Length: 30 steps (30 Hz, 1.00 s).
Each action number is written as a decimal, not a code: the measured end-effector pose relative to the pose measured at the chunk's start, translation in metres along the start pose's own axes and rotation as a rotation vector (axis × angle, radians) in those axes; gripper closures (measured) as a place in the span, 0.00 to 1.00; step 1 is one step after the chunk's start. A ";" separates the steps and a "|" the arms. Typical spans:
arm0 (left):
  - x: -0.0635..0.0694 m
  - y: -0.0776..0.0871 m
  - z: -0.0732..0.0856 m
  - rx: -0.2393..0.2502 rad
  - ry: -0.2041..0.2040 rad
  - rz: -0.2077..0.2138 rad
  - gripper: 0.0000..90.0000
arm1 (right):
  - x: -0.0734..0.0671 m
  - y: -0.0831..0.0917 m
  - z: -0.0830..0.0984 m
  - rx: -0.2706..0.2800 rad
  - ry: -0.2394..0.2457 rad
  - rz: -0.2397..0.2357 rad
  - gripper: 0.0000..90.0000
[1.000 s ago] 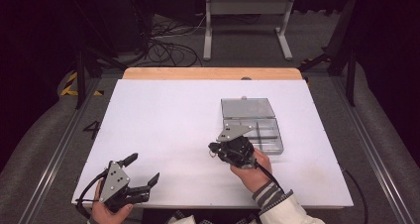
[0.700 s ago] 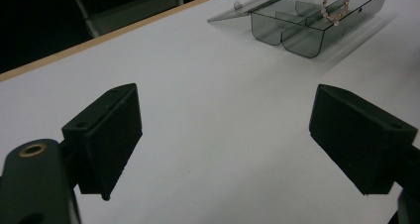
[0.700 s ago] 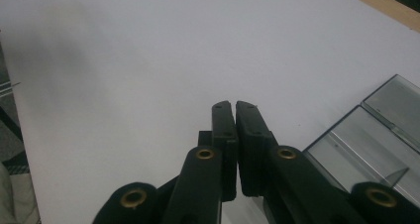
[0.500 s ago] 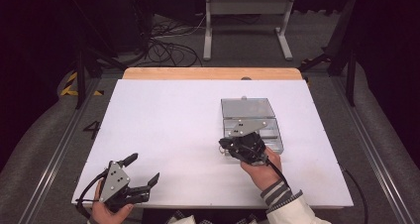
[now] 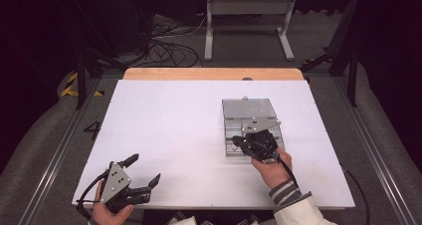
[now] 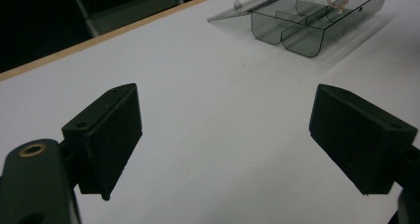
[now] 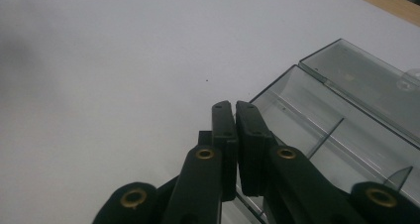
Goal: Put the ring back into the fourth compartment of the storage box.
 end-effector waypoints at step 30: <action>0.000 -0.001 0.000 -0.002 0.000 0.001 0.15 | 0.016 -0.026 0.014 -0.048 -0.035 0.068 0.98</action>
Point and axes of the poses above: each handheld gripper's, and its own axes: y roughly backward along the jaws, z roughly out of its underside, x roughly to its right, the point moved 4 cm from there along -y, roughly forward along the jaws, and after that the axes turned 14 degrees about z, right-handed, at the moved point
